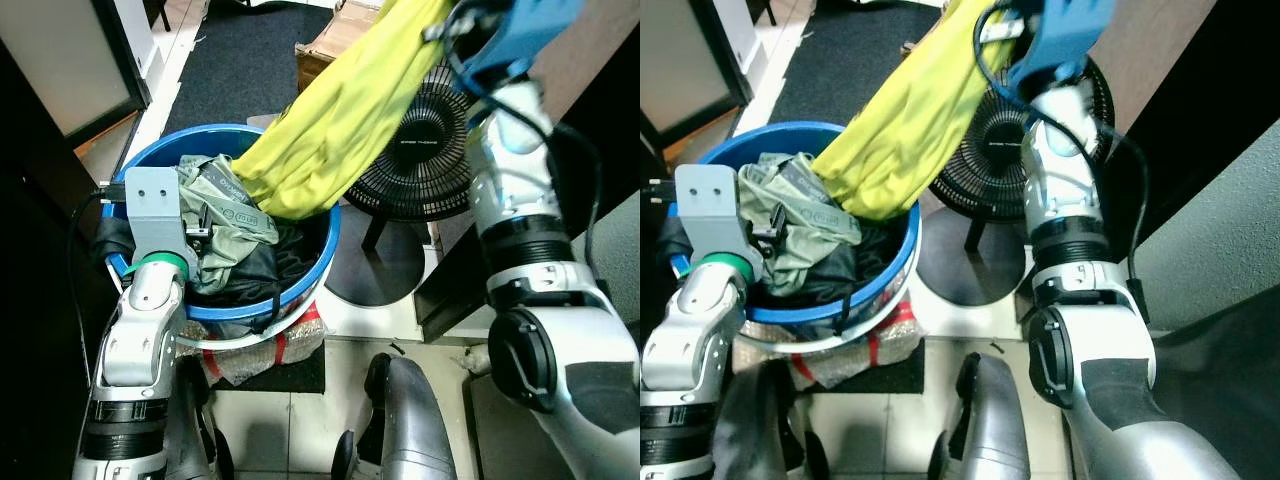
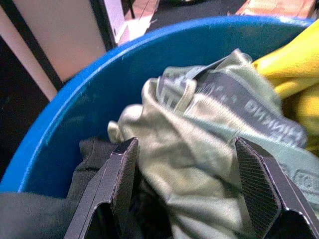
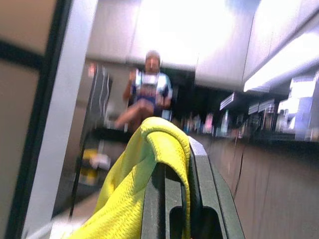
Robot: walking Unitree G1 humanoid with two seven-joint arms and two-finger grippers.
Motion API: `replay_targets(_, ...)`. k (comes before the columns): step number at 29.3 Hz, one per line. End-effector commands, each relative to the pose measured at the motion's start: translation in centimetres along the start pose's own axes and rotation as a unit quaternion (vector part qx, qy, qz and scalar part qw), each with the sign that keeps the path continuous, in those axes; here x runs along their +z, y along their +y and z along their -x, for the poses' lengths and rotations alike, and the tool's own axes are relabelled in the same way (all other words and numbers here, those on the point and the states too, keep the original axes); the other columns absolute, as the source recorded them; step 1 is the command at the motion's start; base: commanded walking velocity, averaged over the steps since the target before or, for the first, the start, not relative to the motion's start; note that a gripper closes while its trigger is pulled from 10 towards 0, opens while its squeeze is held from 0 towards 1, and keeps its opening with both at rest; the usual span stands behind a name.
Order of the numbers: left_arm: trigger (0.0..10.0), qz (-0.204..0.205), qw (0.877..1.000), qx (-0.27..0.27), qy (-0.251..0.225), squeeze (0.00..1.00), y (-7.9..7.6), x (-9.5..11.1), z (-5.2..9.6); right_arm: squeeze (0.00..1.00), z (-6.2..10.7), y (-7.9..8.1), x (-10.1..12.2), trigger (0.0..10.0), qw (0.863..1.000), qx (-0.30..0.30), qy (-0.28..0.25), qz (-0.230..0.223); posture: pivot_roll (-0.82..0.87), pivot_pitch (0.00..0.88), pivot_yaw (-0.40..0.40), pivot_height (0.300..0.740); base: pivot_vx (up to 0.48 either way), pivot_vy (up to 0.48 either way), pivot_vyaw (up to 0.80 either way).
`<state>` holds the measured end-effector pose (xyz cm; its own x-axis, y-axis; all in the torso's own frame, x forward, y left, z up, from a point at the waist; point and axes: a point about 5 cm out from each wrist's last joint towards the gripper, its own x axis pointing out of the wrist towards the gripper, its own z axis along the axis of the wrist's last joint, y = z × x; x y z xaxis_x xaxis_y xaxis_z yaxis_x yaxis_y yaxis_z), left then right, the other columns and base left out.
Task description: Clothes washing
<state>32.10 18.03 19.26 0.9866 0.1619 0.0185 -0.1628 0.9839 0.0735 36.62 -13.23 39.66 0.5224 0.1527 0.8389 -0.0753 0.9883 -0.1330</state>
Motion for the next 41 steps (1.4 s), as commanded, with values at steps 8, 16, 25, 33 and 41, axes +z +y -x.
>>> replay_targets(8,10.0,-0.003,1.000,-0.004,0.006,0.00,0.1,-0.6,-0.5,0.00,-2.4,-3.3,12.6,10.0,0.943,-0.092,-0.285,0.141,0.09,0.035,-0.008,0.445,0.000,0.000,0.00)
replay_targets(16,10.0,0.004,1.000,-0.012,-0.015,0.00,-0.1,0.2,-0.2,0.00,3.6,-1.1,0.6,10.0,0.995,-0.008,0.026,0.093,0.07,0.028,-0.018,0.445,0.000,0.000,0.00)
replay_targets(25,10.0,0.003,0.989,-0.068,-0.130,0.00,-2.0,5.1,1.0,0.00,11.2,0.7,-5.8,10.0,0.961,-0.065,0.245,-0.111,0.05,0.005,-0.023,0.445,0.000,0.000,0.00)
replay_targets(33,10.0,-0.002,0.985,-0.079,-0.152,0.00,-2.5,6.1,1.3,0.00,11.7,0.5,-6.3,10.0,0.953,-0.105,0.261,-0.114,0.06,0.000,-0.022,0.469,0.000,0.000,0.00)
replay_targets(41,10.0,-0.003,0.985,-0.080,-0.154,0.00,-2.5,6.1,1.3,0.00,12.1,0.9,-6.3,10.0,0.947,-0.090,0.285,-0.119,0.07,0.000,-0.026,0.503,0.000,0.000,0.00)
